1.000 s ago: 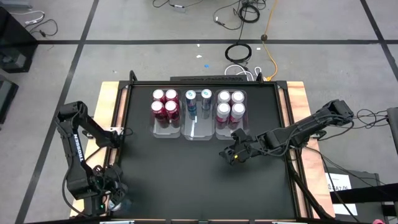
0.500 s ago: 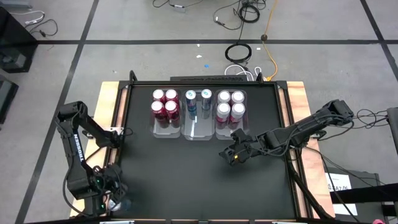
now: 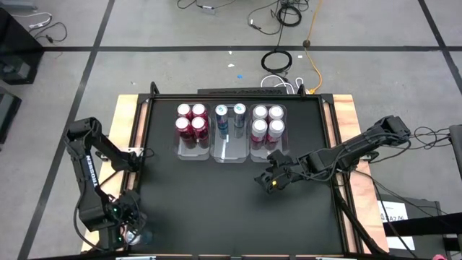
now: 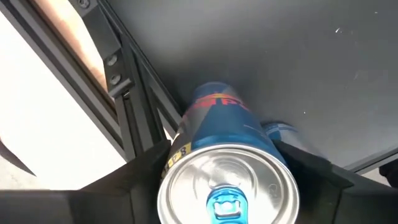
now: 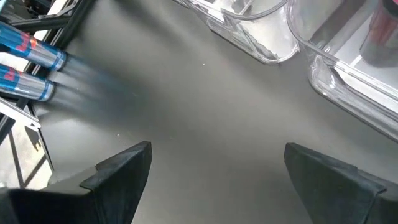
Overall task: Sort soda cans
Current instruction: Put the blue soda can into the center transparent bin
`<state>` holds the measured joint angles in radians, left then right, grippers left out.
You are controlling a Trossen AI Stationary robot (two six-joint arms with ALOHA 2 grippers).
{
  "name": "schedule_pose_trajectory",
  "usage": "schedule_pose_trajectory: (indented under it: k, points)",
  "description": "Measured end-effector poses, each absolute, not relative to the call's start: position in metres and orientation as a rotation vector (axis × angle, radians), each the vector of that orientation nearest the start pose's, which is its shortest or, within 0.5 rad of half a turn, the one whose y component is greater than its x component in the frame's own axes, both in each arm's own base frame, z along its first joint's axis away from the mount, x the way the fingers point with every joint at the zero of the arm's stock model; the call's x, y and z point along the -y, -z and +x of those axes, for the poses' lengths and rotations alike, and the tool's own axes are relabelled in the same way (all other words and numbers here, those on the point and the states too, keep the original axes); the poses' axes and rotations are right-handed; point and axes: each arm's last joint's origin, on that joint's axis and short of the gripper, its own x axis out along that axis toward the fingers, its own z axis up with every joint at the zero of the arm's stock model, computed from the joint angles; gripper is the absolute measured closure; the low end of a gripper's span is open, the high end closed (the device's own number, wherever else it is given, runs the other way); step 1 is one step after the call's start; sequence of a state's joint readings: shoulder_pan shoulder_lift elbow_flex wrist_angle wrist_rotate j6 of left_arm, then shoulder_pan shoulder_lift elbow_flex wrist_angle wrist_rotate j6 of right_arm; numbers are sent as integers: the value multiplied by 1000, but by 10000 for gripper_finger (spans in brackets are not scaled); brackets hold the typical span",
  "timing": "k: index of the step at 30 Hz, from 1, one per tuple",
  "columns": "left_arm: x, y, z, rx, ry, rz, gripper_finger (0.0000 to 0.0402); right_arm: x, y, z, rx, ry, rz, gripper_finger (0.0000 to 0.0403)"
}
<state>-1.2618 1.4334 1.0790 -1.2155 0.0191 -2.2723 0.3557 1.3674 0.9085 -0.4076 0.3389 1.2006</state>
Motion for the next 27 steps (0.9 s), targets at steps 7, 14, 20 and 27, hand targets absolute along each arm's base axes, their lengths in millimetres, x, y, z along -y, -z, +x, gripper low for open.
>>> schedule_pose_trajectory:
  k: [7, 14, 20, 27]
  points:
    - [219, -240, 87, -1417, -838, -848, 146, -87, -235, 261, -708, 444, 801, 44]
    - [204, -245, 111, -1237, -861, -933, 148, -87, -235, 261, -723, 414, 733, 44]
    - [185, -263, 144, -959, -810, -958, 148, -88, -235, 260, -754, 361, 672, 44]
    - [152, -300, 194, -799, -720, -848, 149, -88, -234, 260, -777, 322, 619, 44]
